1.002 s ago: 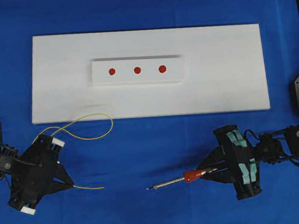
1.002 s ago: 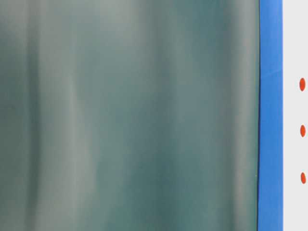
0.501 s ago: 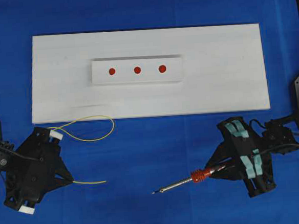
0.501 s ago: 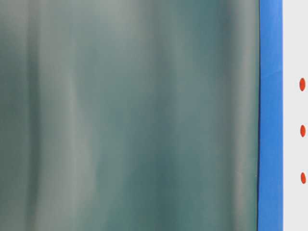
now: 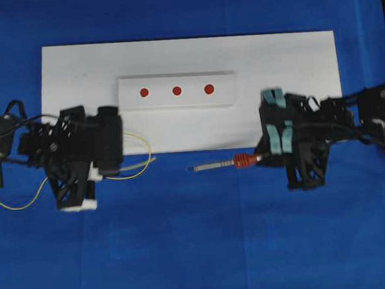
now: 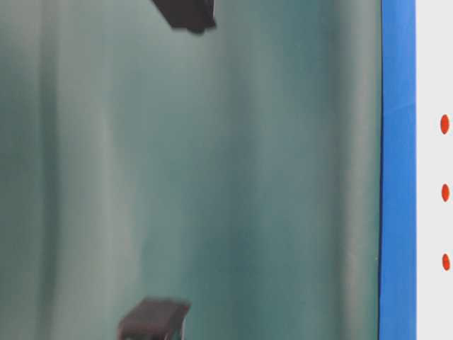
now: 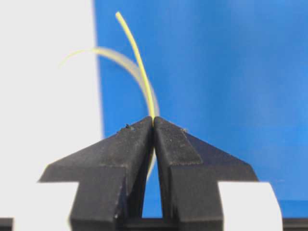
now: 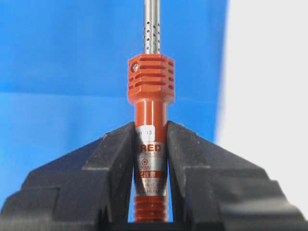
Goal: Touch the tip of the soldering iron to the tip of the solder at the mark.
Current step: 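Lift both held tools and raise them above the red-dot strip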
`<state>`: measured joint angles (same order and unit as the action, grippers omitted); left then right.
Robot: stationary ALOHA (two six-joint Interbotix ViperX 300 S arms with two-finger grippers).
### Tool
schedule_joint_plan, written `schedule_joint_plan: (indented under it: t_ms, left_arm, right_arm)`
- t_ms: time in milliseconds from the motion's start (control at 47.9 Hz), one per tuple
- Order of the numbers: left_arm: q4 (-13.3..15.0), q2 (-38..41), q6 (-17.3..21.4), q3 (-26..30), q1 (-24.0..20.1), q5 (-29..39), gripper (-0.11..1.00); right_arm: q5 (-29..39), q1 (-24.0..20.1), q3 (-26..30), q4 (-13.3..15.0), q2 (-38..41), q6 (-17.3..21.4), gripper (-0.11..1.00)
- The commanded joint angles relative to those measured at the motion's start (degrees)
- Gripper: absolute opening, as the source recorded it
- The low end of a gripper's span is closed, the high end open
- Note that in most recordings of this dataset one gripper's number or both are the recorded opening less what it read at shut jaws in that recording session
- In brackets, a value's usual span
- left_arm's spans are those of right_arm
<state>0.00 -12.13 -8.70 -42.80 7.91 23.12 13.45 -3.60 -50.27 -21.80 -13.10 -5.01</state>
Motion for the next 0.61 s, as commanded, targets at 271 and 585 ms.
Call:
schedule_joint_plan:
  t_ms: [271, 585]
  left_arm:
    - [-0.3, 3.6, 9.4, 8.3, -10.9, 8.9, 0.02]
    - [-0.3, 4.7, 13.3, 10.6, -17.8, 10.0, 0.02]
  right_arm:
    - [10.1, 13.4, 7.2, 9.4, -1.4, 0.2, 0.06]
    - [11.2, 18.4, 8.0, 13.1, -1.4, 0.2, 0.06]
